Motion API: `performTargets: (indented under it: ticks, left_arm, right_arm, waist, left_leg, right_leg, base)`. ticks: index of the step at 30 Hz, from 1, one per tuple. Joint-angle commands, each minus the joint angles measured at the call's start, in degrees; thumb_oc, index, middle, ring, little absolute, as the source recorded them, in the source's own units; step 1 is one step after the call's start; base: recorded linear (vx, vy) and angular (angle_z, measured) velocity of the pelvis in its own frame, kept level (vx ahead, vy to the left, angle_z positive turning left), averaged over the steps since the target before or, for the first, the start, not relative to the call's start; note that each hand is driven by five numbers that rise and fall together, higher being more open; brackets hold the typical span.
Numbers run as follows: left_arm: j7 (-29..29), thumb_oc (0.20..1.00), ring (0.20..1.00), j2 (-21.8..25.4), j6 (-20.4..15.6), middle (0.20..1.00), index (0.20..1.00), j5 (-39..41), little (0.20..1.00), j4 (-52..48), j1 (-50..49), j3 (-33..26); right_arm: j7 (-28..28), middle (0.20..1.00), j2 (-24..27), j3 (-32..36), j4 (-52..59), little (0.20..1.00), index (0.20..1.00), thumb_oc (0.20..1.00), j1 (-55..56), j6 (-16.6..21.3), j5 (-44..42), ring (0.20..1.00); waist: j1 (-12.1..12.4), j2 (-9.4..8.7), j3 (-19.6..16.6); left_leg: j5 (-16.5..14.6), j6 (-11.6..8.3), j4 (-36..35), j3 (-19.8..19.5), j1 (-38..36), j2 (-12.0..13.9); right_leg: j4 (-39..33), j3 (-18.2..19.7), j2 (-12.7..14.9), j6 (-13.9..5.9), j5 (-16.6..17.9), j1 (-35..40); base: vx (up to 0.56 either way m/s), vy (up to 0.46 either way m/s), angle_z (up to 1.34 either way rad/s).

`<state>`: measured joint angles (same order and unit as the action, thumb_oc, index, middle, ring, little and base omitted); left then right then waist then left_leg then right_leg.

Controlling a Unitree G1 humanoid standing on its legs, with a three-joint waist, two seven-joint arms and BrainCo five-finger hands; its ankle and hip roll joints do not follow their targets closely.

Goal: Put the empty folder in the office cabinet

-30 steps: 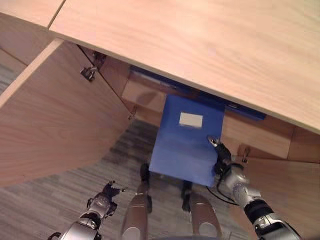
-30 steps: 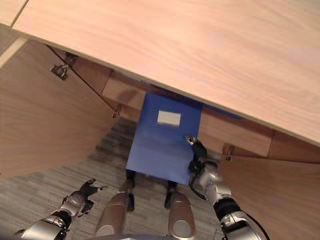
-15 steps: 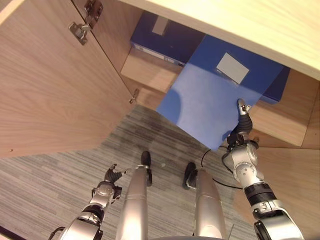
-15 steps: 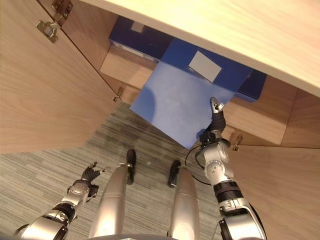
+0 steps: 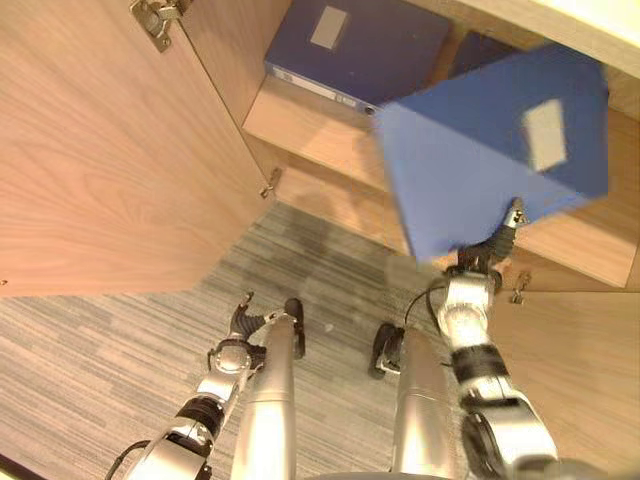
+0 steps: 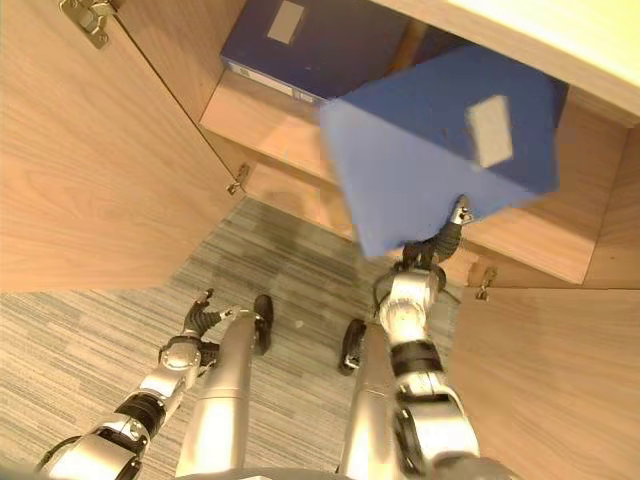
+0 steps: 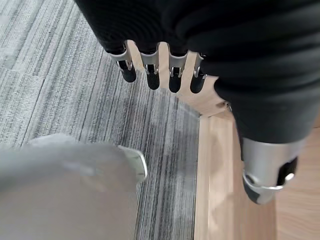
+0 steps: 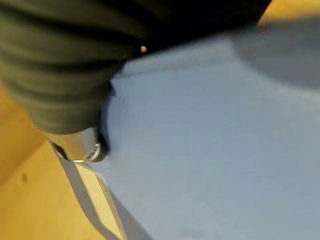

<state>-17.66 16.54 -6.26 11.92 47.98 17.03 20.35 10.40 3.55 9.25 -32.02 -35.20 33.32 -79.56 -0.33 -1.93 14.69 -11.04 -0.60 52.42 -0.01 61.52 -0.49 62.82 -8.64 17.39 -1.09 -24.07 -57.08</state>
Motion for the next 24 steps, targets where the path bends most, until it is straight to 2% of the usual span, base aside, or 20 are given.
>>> performTargets:
  ticks: [1, 6, 7, 8, 9, 10, 11, 14, 19, 20, 22, 24]
  left_arm:
    - [-0.5, 1.000, 1.000, -0.3, 0.2, 1.000, 1.000, -1.6, 1.000, 0.1, -1.9, 1.7]
    - [0.4, 1.000, 1.000, 0.3, 0.9, 1.000, 1.000, -2.6, 1.000, -0.4, -3.7, 1.7]
    - [3.8, 1.000, 1.000, 5.1, 2.7, 1.000, 1.000, -3.2, 1.000, -20.3, -9.2, 0.7]
    - [6.3, 1.000, 1.000, 6.8, 3.8, 1.000, 1.000, -4.8, 1.000, -25.1, -12.5, -0.5]
    - [7.8, 1.000, 1.000, 9.2, 3.9, 1.000, 1.000, -6.2, 1.000, -27.2, -15.4, -2.6]
    - [8.2, 1.000, 1.000, 9.2, 4.2, 1.000, 1.000, -6.4, 1.000, -28.1, -16.1, -3.1]
    - [8.8, 1.000, 1.000, 9.7, 4.4, 1.000, 1.000, -7.1, 1.000, -28.2, -16.6, -4.1]
    - [9.6, 1.000, 1.000, 9.9, 4.8, 1.000, 1.000, -8.2, 1.000, -28.1, -16.4, -5.1]
    - [9.7, 1.000, 1.000, 9.9, 4.5, 1.000, 1.000, -8.6, 1.000, -27.3, -16.3, -5.1]
    - [10.0, 1.000, 1.000, 10.2, 4.6, 1.000, 1.000, -8.8, 1.000, -26.7, -16.4, -5.0]
    - [10.0, 1.000, 1.000, 10.3, 4.6, 1.000, 1.000, -8.9, 1.000, -26.2, -16.2, -5.0]
    - [10.1, 1.000, 1.000, 10.8, 4.7, 1.000, 1.000, -8.7, 1.000, -25.5, -16.7, -4.8]
  right_arm:
    - [1.6, 0.200, 4.2, 1.2, 0.1, 0.200, 0.200, 0.200, -3.2, 3.8, -2.8, 0.200]
    - [2.3, 0.200, 5.5, 1.8, -2.8, 0.200, 0.200, 0.200, -5.6, 2.7, -2.5, 0.200]
    - [1.5, 0.200, 7.1, 4.1, -3.0, 0.200, 0.200, 0.200, -6.1, 1.3, -3.7, 0.200]
    - [1.2, 0.200, 7.7, 5.0, -4.1, 0.200, 0.200, 0.200, -6.5, 0.7, -3.5, 0.200]
    - [3.2, 0.200, 11.2, 3.5, -7.6, 0.200, 0.200, 0.200, -7.8, -1.7, 0.8, 0.200]
    - [3.9, 0.200, 11.5, 3.5, -8.1, 0.200, 0.200, 0.200, -8.5, -2.2, 1.4, 0.200]
    - [5.1, 0.200, 12.9, 2.4, -9.1, 0.200, 0.200, 0.200, -9.4, -4.4, 4.7, 0.200]
    - [5.0, 0.200, 14.7, 1.0, -8.3, 0.200, 0.200, 0.200, -10.4, -6.5, 7.3, 0.200]
    - [5.2, 0.200, 19.2, 0.7, -9.0, 0.200, 0.200, 0.200, -14.5, -6.2, 8.2, 0.200]
    - [5.0, 0.200, 21.2, 1.0, -8.4, 0.200, 0.200, 0.200, -16.6, -5.6, 7.8, 0.200]
    - [4.9, 0.200, 22.2, 1.2, -8.0, 0.200, 0.200, 0.200, -17.5, -5.1, 7.4, 0.200]
    - [4.9, 0.200, 24.0, 1.9, -5.8, 0.200, 0.200, 0.200, -20.3, -3.0, 6.7, 0.200]
  waist:
    - [0.2, 1.98, -2.8]
    - [1.0, 2.28, -3.5]
    - [2.4, 3.14, -3.8]
    - [2.9, 3.22, -4.0]
    - [4.1, 3.02, -4.4]
    - [4.0, 3.13, -4.4]
    - [4.0, 3.02, -4.5]
    - [4.2, 2.52, -4.8]
    - [4.6, 2.44, -5.0]
    - [4.8, 2.39, -5.1]
    - [4.9, 2.39, -5.0]
    - [5.1, 2.28, -5.3]
  left_leg:
    - [-8.3, 3.10, 1.0, 3.0, -3.2, -2.5]
    - [-8.5, 3.24, 0.6, 3.0, -3.7, -2.7]
    - [-8.5, 3.53, 0.1, 3.0, -3.9, -3.1]
    - [-8.5, 3.65, -0.1, 2.8, -4.1, -3.4]
    - [-8.4, 3.70, -0.6, 2.6, -4.4, -3.7]
    - [-8.3, 3.70, -0.8, 2.6, -4.5, -3.7]
    - [-8.2, 3.75, -1.1, 2.6, -4.6, -3.8]
    - [-8.1, 3.87, -2.0, 2.4, -5.0, -3.9]
    - [-7.5, 4.02, -3.3, 2.4, -5.4, -4.0]
    - [-7.3, 3.99, -3.8, 2.3, -5.5, -3.9]
    - [-7.2, 3.94, -3.9, 2.2, -5.4, -3.9]
    - [-7.0, 3.82, -4.5, 2.2, -5.6, -3.8]
  right_leg:
    - [-3.0, 2.1, -2.8, 2.36, 0.4, 1.2]
    - [-3.1, 1.9, -2.7, 2.44, 0.0, 1.6]
    - [-3.3, 1.7, -2.6, 2.36, -0.1, 2.1]
    - [-3.5, 1.5, -2.5, 2.31, -0.2, 2.5]
    - [-3.7, 1.2, -2.3, 2.31, -0.1, 2.8]
    - [-3.9, 1.2, -2.3, 2.31, -0.1, 2.9]
    - [-4.1, 1.1, -2.4, 2.33, 0.0, 3.2]
    - [-4.8, 1.0, -2.5, 2.39, 0.2, 3.5]
    - [-5.4, 0.7, -2.3, 2.09, 0.5, 3.7]
    - [-5.7, 0.5, -2.2, 1.98, 0.5, 3.9]
    - [-5.8, 0.3, -2.1, 1.93, 0.5, 4.0]
    - [-6.4, 0.0, -2.2, 1.83, 0.6, 4.3]
  base:
    - [0.04, 0.003, 0.11]
    - [0.03, -0.005, 0.06]
    - [0.05, -0.046, 0.04]
    - [0.05, -0.057, 0.08]
    - [0.02, -0.026, 0.15]
    - [0.01, -0.018, 0.21]
    - [0.00, -0.005, 0.22]
    - [0.01, -0.021, 0.13]
    - [0.01, -0.009, 0.03]
    - [0.00, 0.000, 0.00]
    - [0.00, 0.000, 0.00]
    - [0.00, 0.000, 0.00]
